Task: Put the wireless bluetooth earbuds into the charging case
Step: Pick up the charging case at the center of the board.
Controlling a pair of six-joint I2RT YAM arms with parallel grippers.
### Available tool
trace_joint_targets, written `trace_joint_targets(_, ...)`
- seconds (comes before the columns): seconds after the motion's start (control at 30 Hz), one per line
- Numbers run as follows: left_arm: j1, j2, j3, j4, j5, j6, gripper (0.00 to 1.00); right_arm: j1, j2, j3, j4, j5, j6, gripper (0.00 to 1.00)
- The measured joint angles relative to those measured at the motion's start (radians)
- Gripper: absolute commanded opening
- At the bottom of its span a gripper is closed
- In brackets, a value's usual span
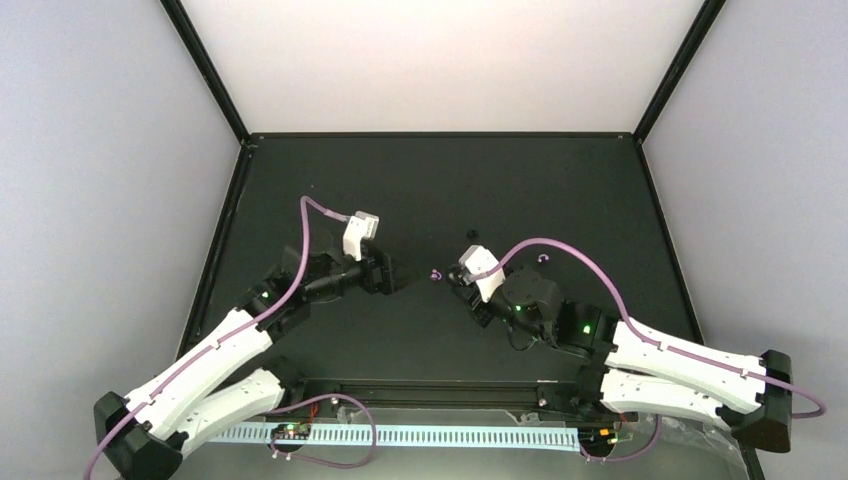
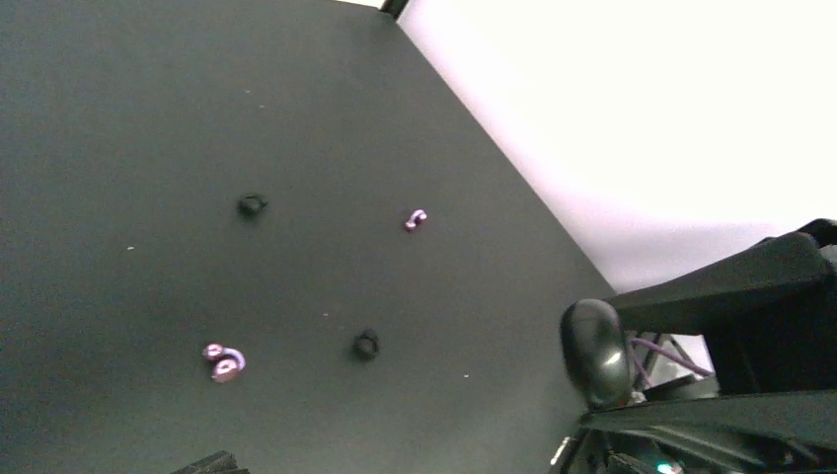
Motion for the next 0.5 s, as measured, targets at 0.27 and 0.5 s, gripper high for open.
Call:
trace_joint_targets(0.27, -0.062, -0.007, 0.017, 0.016, 0.020, -0.062, 0.96, 0.077, 0.044, 0.034, -0.030, 0.083, -0.068, 0.36)
trace_joint_targets(0.5, -0.081, 0.061, 0.051, 0.017, 0.057, -0.098, 0.84, 0.106, 0.093, 0.067, -0.025, 0.122, -0.103, 0.37)
